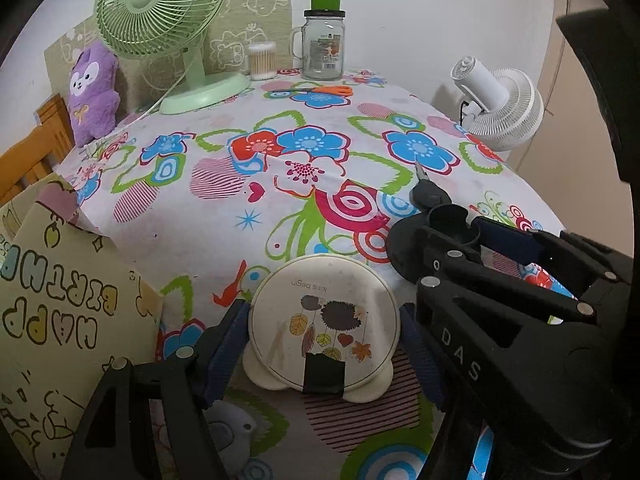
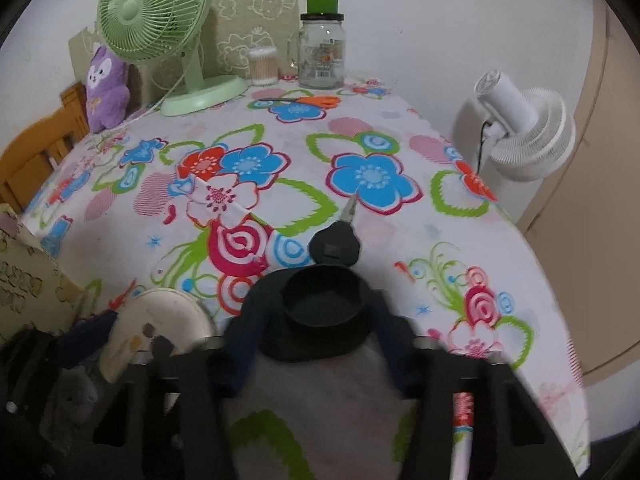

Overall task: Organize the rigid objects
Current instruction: 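Grasp the black round stand with the right tool while the left holds the case, then carry the round case with the left tool while the right carries the black stand to the box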

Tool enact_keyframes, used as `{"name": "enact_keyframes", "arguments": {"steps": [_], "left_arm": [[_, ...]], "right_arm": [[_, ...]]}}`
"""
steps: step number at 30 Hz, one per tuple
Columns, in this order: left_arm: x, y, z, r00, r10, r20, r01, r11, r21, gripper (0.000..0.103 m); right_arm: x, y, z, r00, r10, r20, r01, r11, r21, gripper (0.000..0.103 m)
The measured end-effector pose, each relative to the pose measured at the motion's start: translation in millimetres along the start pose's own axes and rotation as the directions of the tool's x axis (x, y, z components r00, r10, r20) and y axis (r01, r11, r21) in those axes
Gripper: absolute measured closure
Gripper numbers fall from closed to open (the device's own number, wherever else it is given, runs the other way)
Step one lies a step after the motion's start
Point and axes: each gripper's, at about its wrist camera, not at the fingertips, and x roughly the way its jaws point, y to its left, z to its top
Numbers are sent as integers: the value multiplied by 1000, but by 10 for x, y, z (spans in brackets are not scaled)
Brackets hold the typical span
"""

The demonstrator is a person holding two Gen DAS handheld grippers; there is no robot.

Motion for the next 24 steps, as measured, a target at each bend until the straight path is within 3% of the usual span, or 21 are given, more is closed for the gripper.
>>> {"name": "enact_keyframes", "arguments": {"steps": [24], "left_arm": [[-411, -158, -232, 999, -19, 35, 17, 998, 61, 26]], "right_arm": [[-498, -51, -324, 1000, 9, 3, -10, 996, 85, 59]]}}
